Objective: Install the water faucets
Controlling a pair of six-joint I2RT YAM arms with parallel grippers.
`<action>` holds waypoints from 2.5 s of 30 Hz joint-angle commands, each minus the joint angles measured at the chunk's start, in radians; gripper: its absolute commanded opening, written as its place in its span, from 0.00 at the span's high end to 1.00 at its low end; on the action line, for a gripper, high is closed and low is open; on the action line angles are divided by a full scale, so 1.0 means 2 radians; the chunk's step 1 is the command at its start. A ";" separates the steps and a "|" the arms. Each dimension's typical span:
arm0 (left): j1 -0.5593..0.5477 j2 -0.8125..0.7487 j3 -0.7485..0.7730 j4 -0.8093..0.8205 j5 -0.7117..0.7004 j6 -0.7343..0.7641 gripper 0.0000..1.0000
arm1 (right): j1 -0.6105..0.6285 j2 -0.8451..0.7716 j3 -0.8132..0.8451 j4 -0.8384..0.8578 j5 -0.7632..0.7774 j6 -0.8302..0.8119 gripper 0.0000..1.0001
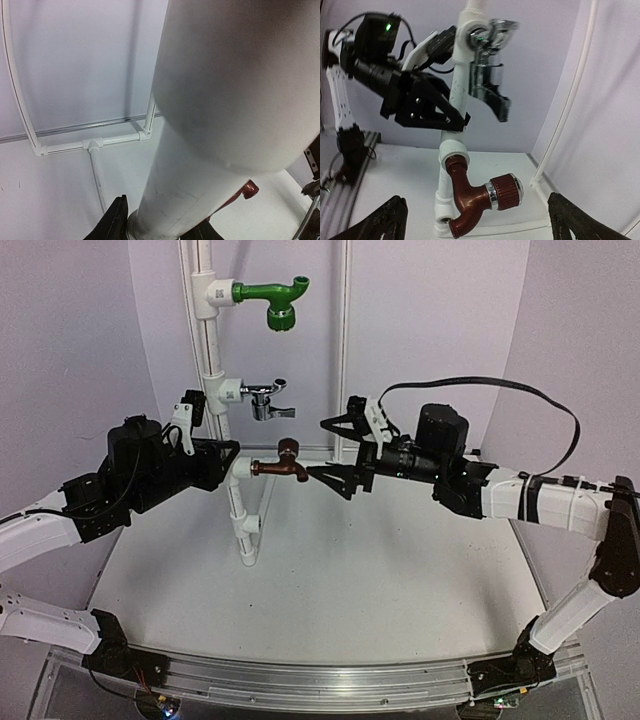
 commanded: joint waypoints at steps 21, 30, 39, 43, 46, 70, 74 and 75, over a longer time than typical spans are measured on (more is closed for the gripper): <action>-0.012 0.014 0.001 -0.026 0.084 -0.061 1.00 | 0.014 0.128 0.081 0.059 -0.056 -0.239 0.24; -0.012 0.015 -0.001 -0.017 0.089 -0.051 1.00 | 0.021 0.142 0.082 0.067 -0.068 -0.026 0.67; -0.010 0.010 -0.011 -0.007 0.093 -0.050 1.00 | 0.025 0.150 0.083 0.084 -0.009 0.386 1.00; -0.010 0.009 -0.013 -0.007 0.095 -0.050 1.00 | 0.020 0.164 0.110 0.067 -0.056 0.687 1.00; -0.010 0.010 -0.014 -0.007 0.098 -0.051 1.00 | 0.006 0.200 0.150 0.120 -0.157 0.871 0.83; -0.004 0.009 -0.020 -0.007 0.095 -0.058 1.00 | 0.035 -0.010 0.044 -0.124 0.137 -0.235 0.02; -0.004 0.009 -0.018 -0.008 0.093 -0.059 1.00 | 0.040 -0.002 0.028 -0.114 0.160 -0.393 0.02; -0.004 0.009 -0.017 -0.010 0.093 -0.059 1.00 | 0.043 0.001 0.020 -0.099 0.165 -0.428 0.02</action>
